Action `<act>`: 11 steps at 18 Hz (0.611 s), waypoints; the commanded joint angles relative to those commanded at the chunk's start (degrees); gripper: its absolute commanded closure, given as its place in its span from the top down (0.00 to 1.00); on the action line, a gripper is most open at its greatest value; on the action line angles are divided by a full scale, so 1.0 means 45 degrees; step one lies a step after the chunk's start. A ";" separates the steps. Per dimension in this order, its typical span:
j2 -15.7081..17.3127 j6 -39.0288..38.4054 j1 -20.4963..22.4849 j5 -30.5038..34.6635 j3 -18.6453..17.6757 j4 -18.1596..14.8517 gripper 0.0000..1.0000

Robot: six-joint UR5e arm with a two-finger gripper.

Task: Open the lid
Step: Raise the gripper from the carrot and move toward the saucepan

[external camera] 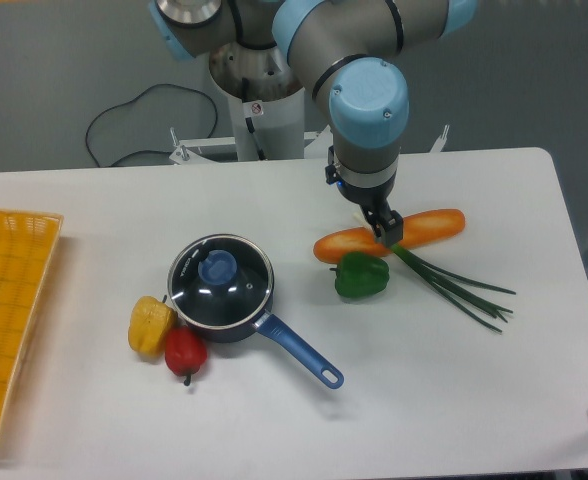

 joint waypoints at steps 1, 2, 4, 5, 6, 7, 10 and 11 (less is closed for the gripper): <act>0.0020 0.0000 0.0000 0.0000 -0.0039 0.0019 1.00; 0.0020 -0.0020 0.0000 -0.0019 -0.0059 0.0019 1.00; 0.0039 -0.0350 -0.0019 -0.0117 -0.0059 0.0019 1.00; 0.0059 -0.0371 -0.0020 -0.0156 -0.0059 0.0019 1.00; 0.0078 -0.0391 -0.0039 -0.0195 -0.0059 0.0019 1.00; 0.0078 -0.0449 -0.0097 -0.0195 -0.0059 0.0019 1.00; 0.0078 -0.1500 -0.0234 -0.0234 -0.0389 0.0136 1.00; 0.0098 -0.1775 -0.0234 -0.0215 -0.0527 0.0137 1.00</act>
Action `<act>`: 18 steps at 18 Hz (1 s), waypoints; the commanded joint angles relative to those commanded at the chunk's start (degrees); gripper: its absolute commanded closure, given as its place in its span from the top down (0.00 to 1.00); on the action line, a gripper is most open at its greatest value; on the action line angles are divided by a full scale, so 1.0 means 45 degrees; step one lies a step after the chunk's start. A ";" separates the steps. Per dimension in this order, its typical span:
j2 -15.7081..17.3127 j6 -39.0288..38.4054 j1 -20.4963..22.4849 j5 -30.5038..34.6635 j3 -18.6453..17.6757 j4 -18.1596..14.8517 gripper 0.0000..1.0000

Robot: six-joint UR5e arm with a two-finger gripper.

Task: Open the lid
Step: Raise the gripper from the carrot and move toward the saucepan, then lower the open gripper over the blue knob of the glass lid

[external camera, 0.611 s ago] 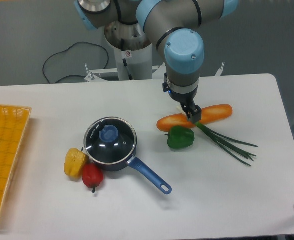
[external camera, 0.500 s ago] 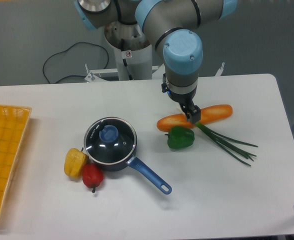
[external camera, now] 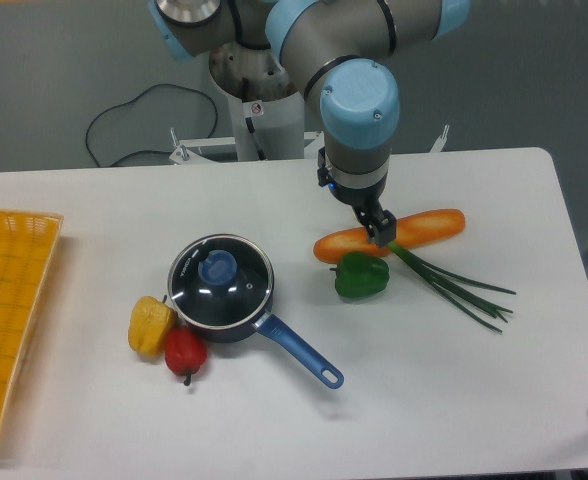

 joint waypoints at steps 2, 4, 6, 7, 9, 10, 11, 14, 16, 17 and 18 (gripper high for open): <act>0.0020 -0.0197 0.0000 -0.0038 -0.0119 0.0000 1.00; 0.0020 -0.0625 -0.0039 -0.0058 -0.0119 0.0000 1.00; 0.0000 -0.1327 -0.0137 -0.0660 -0.0177 0.0000 1.00; -0.0019 -0.1718 -0.0156 -0.0915 -0.0216 0.0019 1.00; -0.0039 -0.2382 -0.0234 -0.1151 -0.0236 0.0020 1.00; -0.0058 -0.2560 -0.0350 -0.1210 -0.0236 0.0039 1.00; -0.0078 -0.2697 -0.0371 -0.1249 -0.0236 0.0039 1.00; -0.0136 -0.4175 -0.0449 -0.1425 -0.0216 0.0370 1.00; -0.0176 -0.5020 -0.0566 -0.1620 -0.0216 0.0410 1.00; -0.0234 -0.4984 -0.0663 -0.1660 -0.0216 0.0449 1.00; -0.0370 -0.4983 -0.0722 -0.1660 -0.0178 0.0449 1.00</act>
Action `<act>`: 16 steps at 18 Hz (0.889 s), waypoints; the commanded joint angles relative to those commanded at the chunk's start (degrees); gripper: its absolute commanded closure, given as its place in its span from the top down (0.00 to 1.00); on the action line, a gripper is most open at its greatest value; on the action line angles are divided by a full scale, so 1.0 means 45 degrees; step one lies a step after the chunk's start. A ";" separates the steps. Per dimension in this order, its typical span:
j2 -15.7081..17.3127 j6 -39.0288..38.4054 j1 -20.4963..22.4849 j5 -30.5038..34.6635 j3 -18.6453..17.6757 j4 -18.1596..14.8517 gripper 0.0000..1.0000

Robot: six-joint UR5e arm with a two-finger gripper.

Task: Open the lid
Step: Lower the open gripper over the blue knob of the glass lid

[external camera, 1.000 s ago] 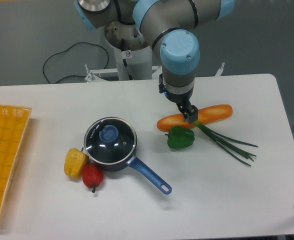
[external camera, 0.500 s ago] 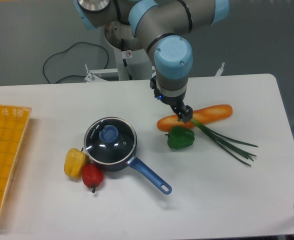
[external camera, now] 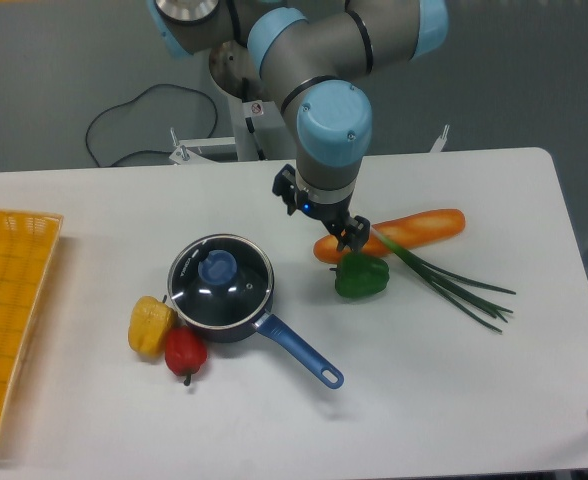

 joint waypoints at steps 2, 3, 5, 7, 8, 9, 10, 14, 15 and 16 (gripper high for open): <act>-0.0079 -0.0039 -0.0312 0.0000 0.0059 0.0000 1.00; -0.0060 -0.0058 -0.0487 0.0000 0.0117 0.0019 1.00; -0.0099 -0.0117 -0.0877 0.0019 0.0215 0.0174 1.00; -0.0254 -0.0156 -0.1268 0.0156 0.0196 0.0409 1.00; -0.0294 -0.0214 -0.1367 0.0156 0.0196 0.0429 1.00; -0.0410 -0.0157 -0.1445 0.0137 0.0196 0.0488 1.00; -0.0528 -0.0118 -0.1639 0.0117 0.0215 0.0527 1.00; -0.0900 0.0292 -0.2128 0.0117 0.0450 0.1268 1.00; -0.0958 0.0293 -0.2284 0.0098 0.0430 0.1270 1.00; -0.0978 0.0274 -0.2402 0.0098 0.0372 0.1289 1.00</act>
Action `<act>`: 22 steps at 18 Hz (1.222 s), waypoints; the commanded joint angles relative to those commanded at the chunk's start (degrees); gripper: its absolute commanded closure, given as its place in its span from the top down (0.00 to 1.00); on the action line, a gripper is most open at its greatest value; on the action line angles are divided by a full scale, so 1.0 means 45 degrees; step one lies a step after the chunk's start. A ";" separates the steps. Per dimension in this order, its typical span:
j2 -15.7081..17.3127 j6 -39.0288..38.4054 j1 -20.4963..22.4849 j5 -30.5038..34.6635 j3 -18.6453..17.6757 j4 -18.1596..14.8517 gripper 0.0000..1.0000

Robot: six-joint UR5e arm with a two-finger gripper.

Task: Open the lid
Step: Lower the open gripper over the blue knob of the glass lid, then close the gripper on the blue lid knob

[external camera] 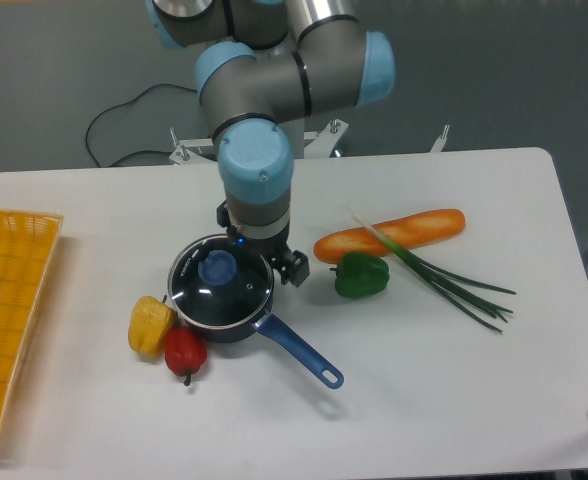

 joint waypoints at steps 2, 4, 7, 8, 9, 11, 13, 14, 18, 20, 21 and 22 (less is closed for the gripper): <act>0.0019 -0.0020 -0.0157 -0.0078 -0.0079 0.0078 1.00; 0.0000 -0.0059 -0.0216 -0.0505 -0.0156 0.0525 1.00; 0.0039 -0.0175 -0.0216 -0.0859 -0.0605 0.0761 1.00; 0.0078 -0.0195 -0.0216 -0.0859 -0.0703 0.0781 1.00; 0.0097 -0.0254 -0.0235 -0.0859 -0.0820 0.0781 1.00; 0.0156 -0.0526 -0.0255 -0.0859 -0.1132 0.0840 1.00; 0.0195 -0.0664 -0.0255 -0.0879 -0.1270 0.0840 1.00; 0.0214 -0.0780 -0.0274 -0.0879 -0.1347 0.0840 1.00; 0.0254 -0.1718 -0.0372 -0.0860 -0.1426 0.0918 1.00; 0.0254 -0.1758 -0.0392 -0.0879 -0.1465 0.1190 1.00; 0.0234 -0.1797 -0.0392 -0.0879 -0.1543 0.1308 1.00; 0.0254 -0.1797 -0.0392 -0.0879 -0.1582 0.1386 1.00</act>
